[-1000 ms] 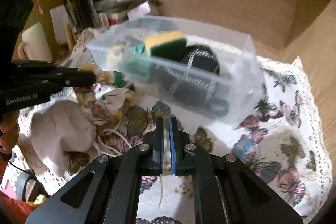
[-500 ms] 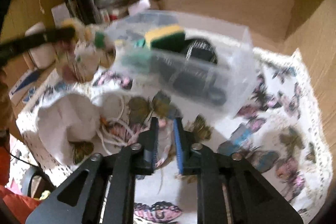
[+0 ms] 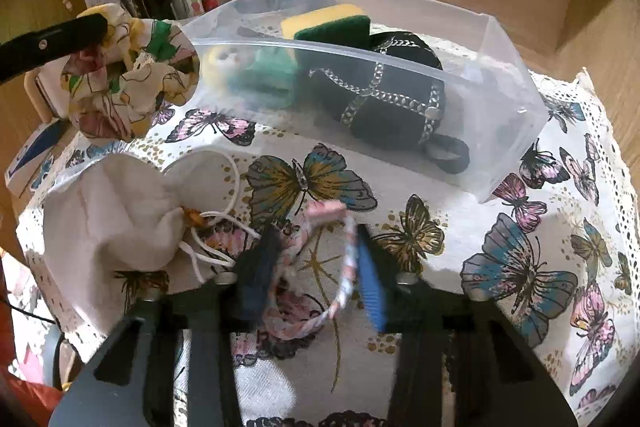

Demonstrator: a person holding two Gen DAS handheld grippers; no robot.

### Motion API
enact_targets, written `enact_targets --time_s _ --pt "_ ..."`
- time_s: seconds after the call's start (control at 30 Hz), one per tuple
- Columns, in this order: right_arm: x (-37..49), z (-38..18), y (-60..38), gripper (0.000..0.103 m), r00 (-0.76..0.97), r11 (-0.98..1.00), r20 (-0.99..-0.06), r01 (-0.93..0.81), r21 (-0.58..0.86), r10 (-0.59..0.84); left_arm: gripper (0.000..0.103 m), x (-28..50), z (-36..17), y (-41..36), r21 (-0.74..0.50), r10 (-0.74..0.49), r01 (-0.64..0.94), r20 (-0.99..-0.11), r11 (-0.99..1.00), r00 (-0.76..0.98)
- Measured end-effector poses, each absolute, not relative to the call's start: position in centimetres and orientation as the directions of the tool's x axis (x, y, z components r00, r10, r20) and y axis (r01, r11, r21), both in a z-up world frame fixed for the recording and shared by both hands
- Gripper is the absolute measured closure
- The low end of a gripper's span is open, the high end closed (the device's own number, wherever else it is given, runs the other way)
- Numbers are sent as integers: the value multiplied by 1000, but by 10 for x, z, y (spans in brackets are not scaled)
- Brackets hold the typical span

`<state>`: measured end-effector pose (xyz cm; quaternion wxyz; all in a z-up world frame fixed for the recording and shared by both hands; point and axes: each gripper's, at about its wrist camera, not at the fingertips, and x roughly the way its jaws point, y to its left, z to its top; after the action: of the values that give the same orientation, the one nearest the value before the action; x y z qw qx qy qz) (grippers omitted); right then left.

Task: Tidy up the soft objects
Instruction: 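Grasp the floral scrunchie with the left gripper while the right gripper grasps the cord bracelet, then drop the scrunchie and cord bracelet into the clear box, opening both grippers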

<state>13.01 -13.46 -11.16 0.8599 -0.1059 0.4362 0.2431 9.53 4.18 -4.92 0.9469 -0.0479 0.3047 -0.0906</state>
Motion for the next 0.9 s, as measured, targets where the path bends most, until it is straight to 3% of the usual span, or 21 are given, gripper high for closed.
enact_targets --time_s 0.03,0.13,0.43,0.9 --pt "129 -111 -136 95 503 862 -802 -506 27 321 97 95 -49 42 -146 -202 143 -568 979 798" --pt "132 -110 -142 97 495 861 -801 -507 48 336 97 95 -49 40 -148 -205 147 -565 978 799" --pt "128 -85 -166 98 553 869 -750 -492 58 363 97 97 -40 36 -136 -196 145 -539 980 819" --pt "152 -8 -171 98 730 885 -558 -465 18 395 97 128 -6 38 -119 -149 107 -448 987 881"
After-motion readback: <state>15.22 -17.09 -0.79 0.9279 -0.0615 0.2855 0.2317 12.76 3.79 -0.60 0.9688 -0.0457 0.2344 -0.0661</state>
